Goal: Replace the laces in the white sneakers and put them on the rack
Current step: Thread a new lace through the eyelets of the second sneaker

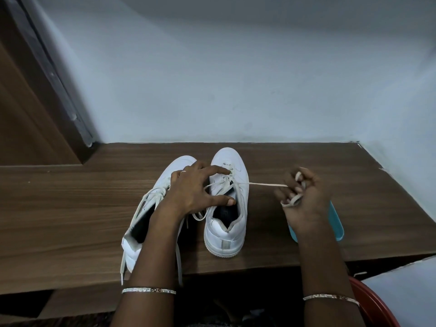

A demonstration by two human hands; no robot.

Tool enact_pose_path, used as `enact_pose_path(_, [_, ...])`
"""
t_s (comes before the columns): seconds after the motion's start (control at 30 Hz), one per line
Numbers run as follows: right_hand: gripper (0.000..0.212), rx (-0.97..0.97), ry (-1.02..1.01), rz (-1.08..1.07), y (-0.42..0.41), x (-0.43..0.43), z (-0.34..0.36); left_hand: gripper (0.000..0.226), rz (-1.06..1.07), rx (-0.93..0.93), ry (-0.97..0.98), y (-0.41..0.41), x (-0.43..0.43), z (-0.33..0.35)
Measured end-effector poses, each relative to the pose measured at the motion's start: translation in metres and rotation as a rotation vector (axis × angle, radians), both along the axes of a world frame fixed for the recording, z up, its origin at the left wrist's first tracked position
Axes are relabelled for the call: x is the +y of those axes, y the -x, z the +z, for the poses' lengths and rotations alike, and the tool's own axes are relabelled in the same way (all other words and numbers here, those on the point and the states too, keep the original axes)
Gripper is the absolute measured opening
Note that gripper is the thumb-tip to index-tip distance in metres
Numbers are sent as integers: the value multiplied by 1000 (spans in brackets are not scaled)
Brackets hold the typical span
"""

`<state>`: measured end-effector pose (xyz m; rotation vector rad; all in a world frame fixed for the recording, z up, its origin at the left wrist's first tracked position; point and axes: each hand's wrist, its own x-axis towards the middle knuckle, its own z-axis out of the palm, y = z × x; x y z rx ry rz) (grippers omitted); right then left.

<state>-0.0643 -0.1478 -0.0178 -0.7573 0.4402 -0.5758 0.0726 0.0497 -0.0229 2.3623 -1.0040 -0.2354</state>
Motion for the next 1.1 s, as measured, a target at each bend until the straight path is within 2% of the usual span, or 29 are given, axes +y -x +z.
enact_pose_path(0.1, [22, -40, -12, -82, 9, -9, -3, 77, -1, -1, -13, 1, 0, 0])
enact_pose_path(0.17, [14, -7, 65, -85, 13, -11, -3, 81, -12, 2, -13, 2, 0, 2])
enact_pose_path(0.2, [6, 31, 160, -64, 14, -10, -1, 81, -18, 3, -9, 2, 0, 2])
enact_pose_path(0.3, [22, 224, 516, 57, 8, -3, 2, 81, -33, 13, 8, 2, 0, 3])
enact_pose_path(0.37, [24, 310, 697, 153, 2, 4, 3, 78, -27, 35, 49, 2, 0, 3])
enact_pose_path(0.5, [6, 466, 904, 251, -8, 20, 0, 72, -27, 240, 144, 1, 6, 8])
enact_pose_path(0.57, [10, 485, 974, 276, -12, 26, -2, 71, -35, 264, 130, 1, 7, 10])
enact_pose_path(0.73, [12, 479, 948, 285, -11, 26, -1, 66, -68, 350, 185, 0, 11, 10])
enact_pose_path(0.83, [13, 502, 928, 270, -9, 22, 0, 55, -93, 418, 229, -1, 12, 8])
enact_pose_path(0.97, [23, 529, 727, 123, -9, 14, -1, 36, -78, 453, 288, -3, 14, 8])
enact_pose_path(1.1, [24, 530, 837, 115, -4, 15, 1, 22, -45, 455, 298, -7, 15, 5])
